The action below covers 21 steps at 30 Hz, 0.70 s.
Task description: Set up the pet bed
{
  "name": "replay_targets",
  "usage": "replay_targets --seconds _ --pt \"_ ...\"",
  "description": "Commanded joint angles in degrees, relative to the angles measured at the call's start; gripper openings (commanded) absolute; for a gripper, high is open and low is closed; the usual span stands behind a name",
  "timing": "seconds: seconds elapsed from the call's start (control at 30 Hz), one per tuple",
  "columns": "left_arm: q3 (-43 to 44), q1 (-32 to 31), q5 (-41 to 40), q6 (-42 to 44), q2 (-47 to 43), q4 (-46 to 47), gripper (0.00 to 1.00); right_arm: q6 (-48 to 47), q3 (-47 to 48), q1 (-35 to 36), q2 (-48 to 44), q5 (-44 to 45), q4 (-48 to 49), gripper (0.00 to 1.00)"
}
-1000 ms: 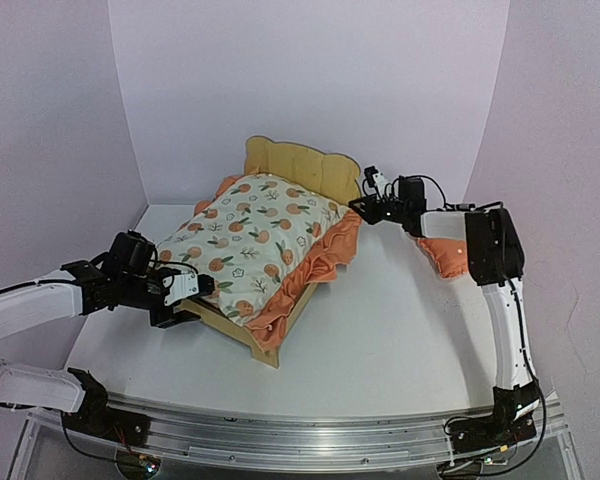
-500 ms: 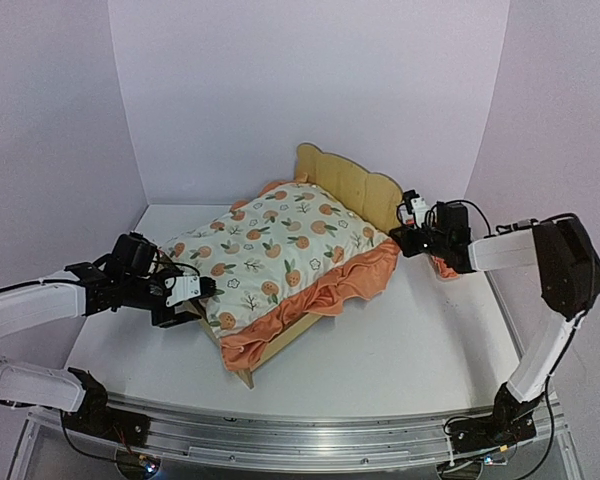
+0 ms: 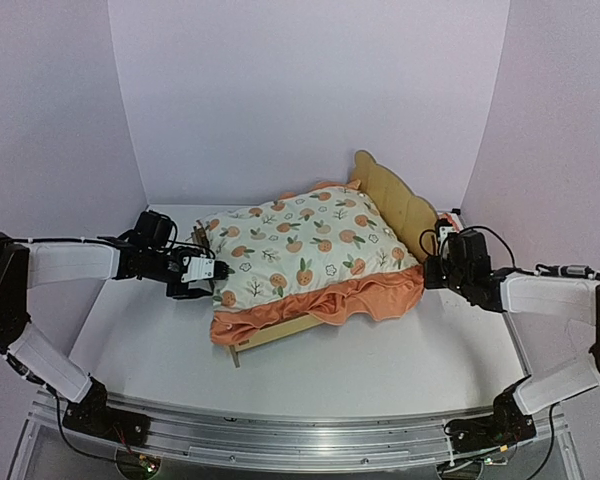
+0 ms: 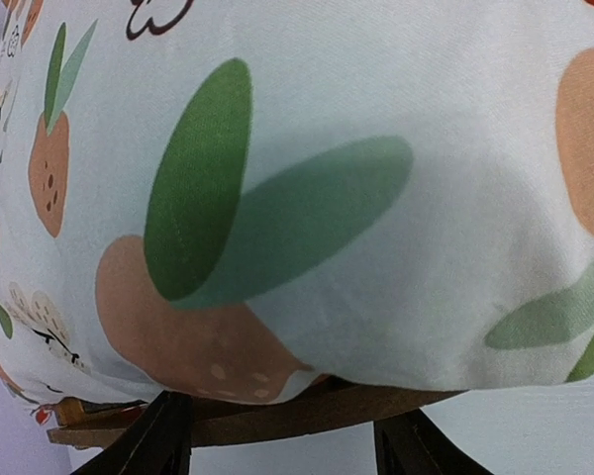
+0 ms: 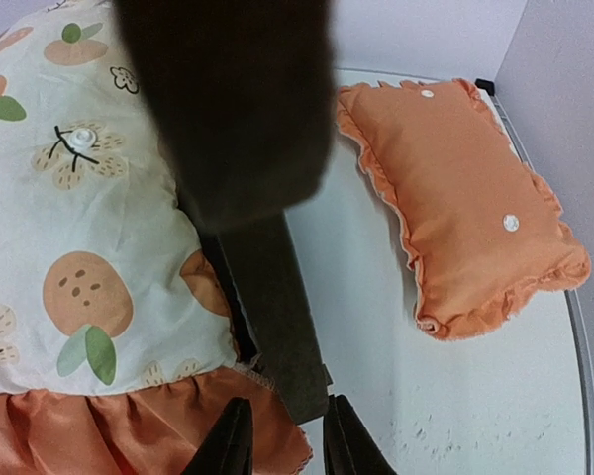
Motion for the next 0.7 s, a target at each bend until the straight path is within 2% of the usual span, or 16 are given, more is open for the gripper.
replay_targets --seconds 0.0,0.13,0.3,0.43,0.53,0.6,0.67 --pt "6.05 3.01 -0.26 1.02 6.85 12.51 0.62 7.07 -1.72 3.98 -3.79 -5.75 -10.48 0.30" --pt "9.21 5.06 -0.05 3.94 9.13 11.15 0.64 8.33 -0.75 4.02 -9.02 -5.71 -18.11 0.42" --pt "8.52 5.79 3.87 5.36 4.83 0.99 0.68 9.75 1.76 4.06 -17.08 -3.11 -31.19 0.53" --pt "6.67 5.81 11.20 7.56 -1.41 -9.22 0.72 10.56 3.78 4.05 -21.41 -2.86 -37.88 0.52" --pt "8.06 5.54 17.08 6.05 -4.20 -18.11 0.75 11.61 6.62 4.04 -20.76 -5.50 -40.23 0.49" --pt "9.05 3.09 18.58 1.99 -5.87 -20.74 0.73 13.75 9.07 4.16 -18.13 -9.34 -40.67 0.49" --pt "9.03 -2.20 16.35 -5.59 -7.52 -19.67 0.70 16.50 12.41 5.68 -14.60 -11.99 -40.15 0.49"
